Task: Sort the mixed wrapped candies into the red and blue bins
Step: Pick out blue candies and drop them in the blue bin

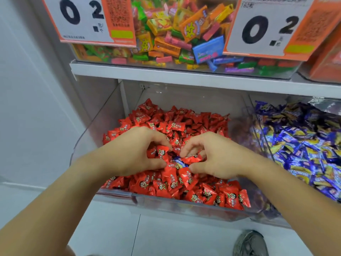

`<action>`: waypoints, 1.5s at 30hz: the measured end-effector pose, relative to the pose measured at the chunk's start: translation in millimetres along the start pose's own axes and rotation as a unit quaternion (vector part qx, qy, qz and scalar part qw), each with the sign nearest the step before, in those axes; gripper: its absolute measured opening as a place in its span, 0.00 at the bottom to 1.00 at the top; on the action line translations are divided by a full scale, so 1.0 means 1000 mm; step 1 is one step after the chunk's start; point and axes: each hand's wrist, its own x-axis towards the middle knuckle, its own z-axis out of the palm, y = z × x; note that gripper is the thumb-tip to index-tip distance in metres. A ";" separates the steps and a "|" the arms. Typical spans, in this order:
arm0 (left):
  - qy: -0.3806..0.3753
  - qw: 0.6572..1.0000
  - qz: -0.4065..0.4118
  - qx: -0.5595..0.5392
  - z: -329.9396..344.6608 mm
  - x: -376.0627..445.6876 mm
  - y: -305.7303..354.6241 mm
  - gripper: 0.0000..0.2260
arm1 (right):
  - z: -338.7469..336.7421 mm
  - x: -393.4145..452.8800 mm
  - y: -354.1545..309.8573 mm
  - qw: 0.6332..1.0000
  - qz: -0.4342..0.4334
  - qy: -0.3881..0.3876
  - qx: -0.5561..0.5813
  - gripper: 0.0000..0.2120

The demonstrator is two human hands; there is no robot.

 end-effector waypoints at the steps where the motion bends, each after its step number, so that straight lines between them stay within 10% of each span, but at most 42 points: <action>1: -0.003 1.000 -0.002 -0.002 -0.001 -0.001 0.000 0.14 | 0.001 0.000 0.000 1.000 0.000 -0.006 0.021 0.14; 14: 0.009 0.998 0.004 -0.062 0.011 0.009 0.013 0.14 | -0.006 0.000 -0.007 0.960 0.071 -0.032 0.270 0.10; 20: -0.001 0.999 0.001 -0.037 0.016 0.011 0.005 0.07 | -0.041 0.018 0.005 0.975 0.130 0.033 -0.179 0.10; 25: 0.002 0.998 -0.021 -0.058 0.021 0.010 0.004 0.06 | -0.025 0.052 0.011 0.972 0.141 -0.083 -0.167 0.10; 36: 0.167 0.971 -0.058 -0.161 0.014 0.013 0.008 0.11 | -0.022 0.054 0.011 0.965 0.098 -0.090 -0.226 0.04; 40: 0.262 0.941 -0.081 -0.200 0.011 0.019 0.011 0.11 | -0.046 0.045 0.001 0.992 0.113 -0.006 -0.064 0.06; 45: 0.197 0.947 -0.101 -0.231 0.021 0.023 0.010 0.08 | -0.054 0.028 -0.017 0.975 0.058 0.028 0.214 0.08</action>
